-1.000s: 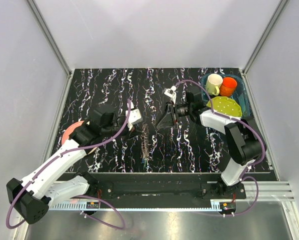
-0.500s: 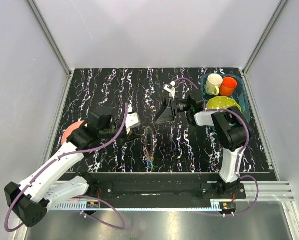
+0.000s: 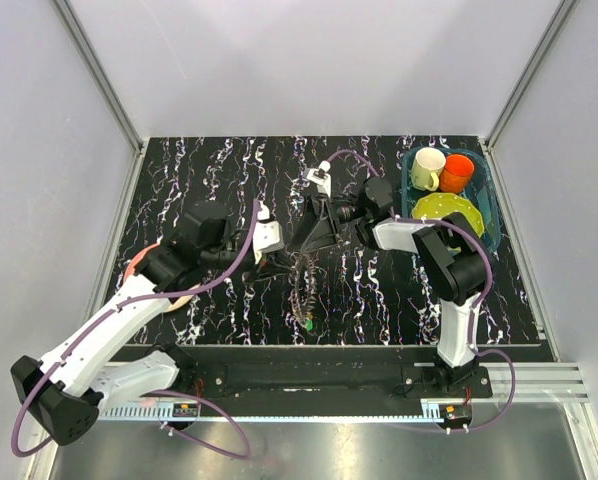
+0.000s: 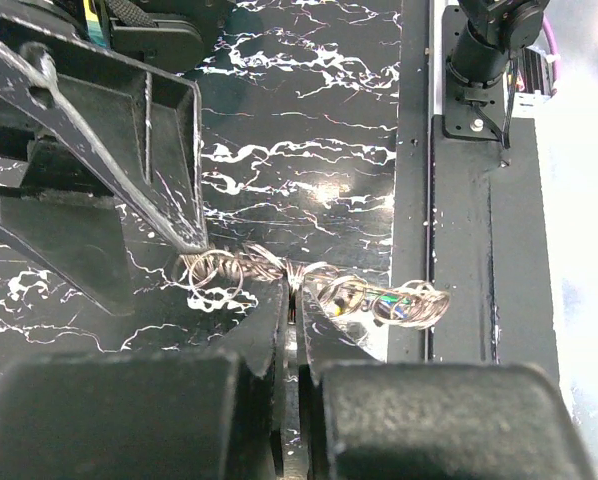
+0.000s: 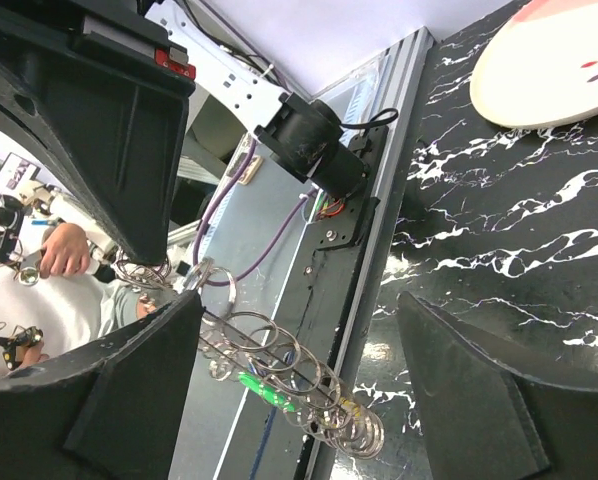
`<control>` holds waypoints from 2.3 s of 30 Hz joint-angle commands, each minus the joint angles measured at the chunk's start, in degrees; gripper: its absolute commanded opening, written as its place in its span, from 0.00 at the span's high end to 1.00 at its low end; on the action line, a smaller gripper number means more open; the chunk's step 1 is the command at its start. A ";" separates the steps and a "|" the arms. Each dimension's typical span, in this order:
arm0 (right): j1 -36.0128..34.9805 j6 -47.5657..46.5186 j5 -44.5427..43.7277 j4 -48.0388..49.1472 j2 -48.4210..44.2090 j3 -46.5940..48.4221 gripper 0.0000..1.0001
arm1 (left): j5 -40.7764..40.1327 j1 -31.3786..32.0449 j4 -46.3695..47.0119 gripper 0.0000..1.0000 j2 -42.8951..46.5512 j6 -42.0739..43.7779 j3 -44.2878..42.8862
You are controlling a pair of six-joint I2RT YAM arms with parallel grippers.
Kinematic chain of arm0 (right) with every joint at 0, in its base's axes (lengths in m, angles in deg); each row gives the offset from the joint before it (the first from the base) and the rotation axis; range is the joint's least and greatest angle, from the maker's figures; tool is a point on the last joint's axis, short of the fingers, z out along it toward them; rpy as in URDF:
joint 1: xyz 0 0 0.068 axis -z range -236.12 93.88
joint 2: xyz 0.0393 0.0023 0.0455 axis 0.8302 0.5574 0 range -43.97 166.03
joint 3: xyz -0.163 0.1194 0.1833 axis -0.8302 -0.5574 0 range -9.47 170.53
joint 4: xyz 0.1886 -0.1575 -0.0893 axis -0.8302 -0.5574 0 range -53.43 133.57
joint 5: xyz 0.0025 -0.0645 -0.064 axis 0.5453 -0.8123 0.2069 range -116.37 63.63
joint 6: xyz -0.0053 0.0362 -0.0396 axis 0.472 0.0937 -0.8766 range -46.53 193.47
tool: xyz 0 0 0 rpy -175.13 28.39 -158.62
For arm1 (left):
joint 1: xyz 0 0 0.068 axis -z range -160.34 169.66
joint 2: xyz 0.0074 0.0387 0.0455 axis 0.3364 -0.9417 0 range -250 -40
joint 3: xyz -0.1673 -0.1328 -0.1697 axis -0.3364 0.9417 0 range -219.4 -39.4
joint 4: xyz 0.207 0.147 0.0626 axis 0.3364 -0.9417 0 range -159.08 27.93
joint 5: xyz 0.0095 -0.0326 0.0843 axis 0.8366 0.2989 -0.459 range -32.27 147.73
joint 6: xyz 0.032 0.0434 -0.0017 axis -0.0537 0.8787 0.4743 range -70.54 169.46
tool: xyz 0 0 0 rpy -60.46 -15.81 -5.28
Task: Remove the keys from the keyring
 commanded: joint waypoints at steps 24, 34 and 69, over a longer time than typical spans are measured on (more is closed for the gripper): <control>-3.48 -2.07 5.93 14.36 -9.34 -5.30 0.36 | 4.46 -4.47 6.08 1.00 -0.84 1.94 -5.03; -3.48 0.29 3.65 13.74 -12.15 -4.25 1.00 | -6.59 -5.97 8.36 1.00 -0.75 -2.51 -3.72; 0.39 14.01 4.96 13.13 -5.30 18.43 1.00 | -20.15 -8.34 -12.46 0.16 4.87 -33.65 -17.53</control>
